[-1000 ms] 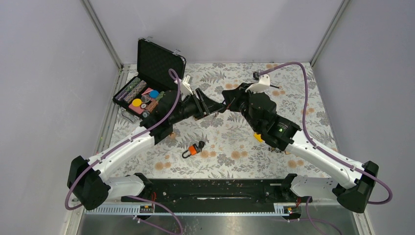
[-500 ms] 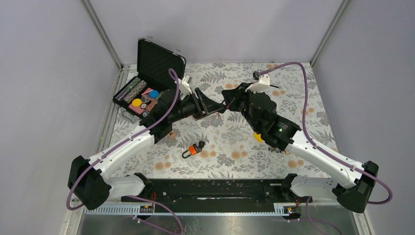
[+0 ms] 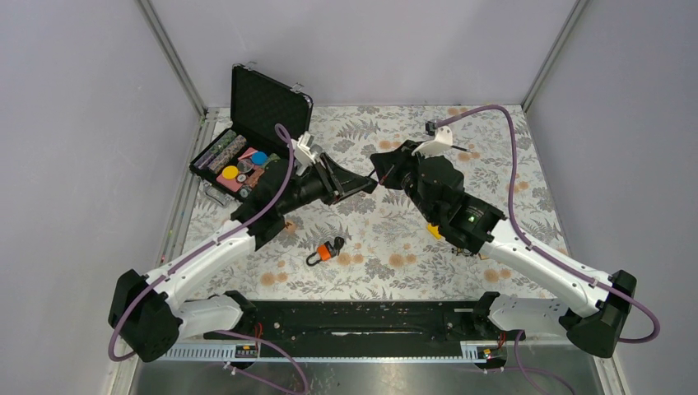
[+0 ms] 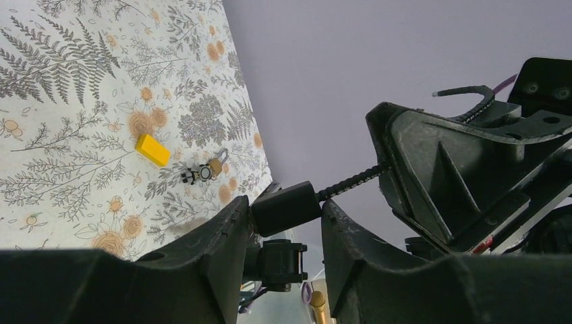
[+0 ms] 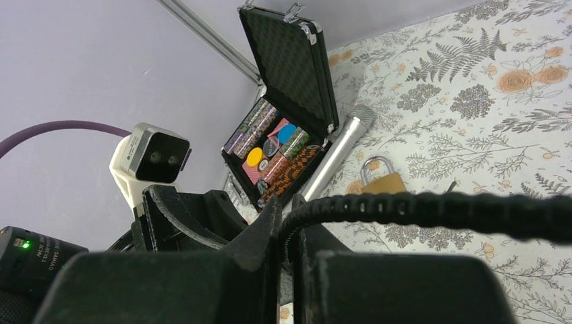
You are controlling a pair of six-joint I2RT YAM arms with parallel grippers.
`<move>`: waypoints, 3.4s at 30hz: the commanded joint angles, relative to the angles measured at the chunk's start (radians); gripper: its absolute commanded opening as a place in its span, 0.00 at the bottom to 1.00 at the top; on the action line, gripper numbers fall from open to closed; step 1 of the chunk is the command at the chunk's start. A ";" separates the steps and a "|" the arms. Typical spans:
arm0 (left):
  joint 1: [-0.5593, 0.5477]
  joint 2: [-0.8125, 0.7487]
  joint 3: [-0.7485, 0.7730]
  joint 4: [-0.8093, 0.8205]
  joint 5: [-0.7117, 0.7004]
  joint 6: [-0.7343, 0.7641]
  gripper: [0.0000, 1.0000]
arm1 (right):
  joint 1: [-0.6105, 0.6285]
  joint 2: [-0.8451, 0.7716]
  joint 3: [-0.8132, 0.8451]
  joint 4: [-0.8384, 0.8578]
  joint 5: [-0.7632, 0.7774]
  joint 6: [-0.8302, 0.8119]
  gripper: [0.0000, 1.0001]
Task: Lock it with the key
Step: Lock the lock.
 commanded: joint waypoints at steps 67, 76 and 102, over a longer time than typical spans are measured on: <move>0.047 -0.071 0.102 -0.185 0.393 0.836 0.78 | 0.006 0.007 0.144 -0.141 -0.243 -0.030 0.01; 0.047 -0.065 0.053 -0.047 0.417 0.756 0.58 | 0.006 0.012 0.157 -0.140 -0.270 -0.002 0.01; 0.045 -0.077 0.025 -0.015 0.481 0.761 0.00 | -0.010 -0.001 0.161 -0.141 -0.303 0.064 0.03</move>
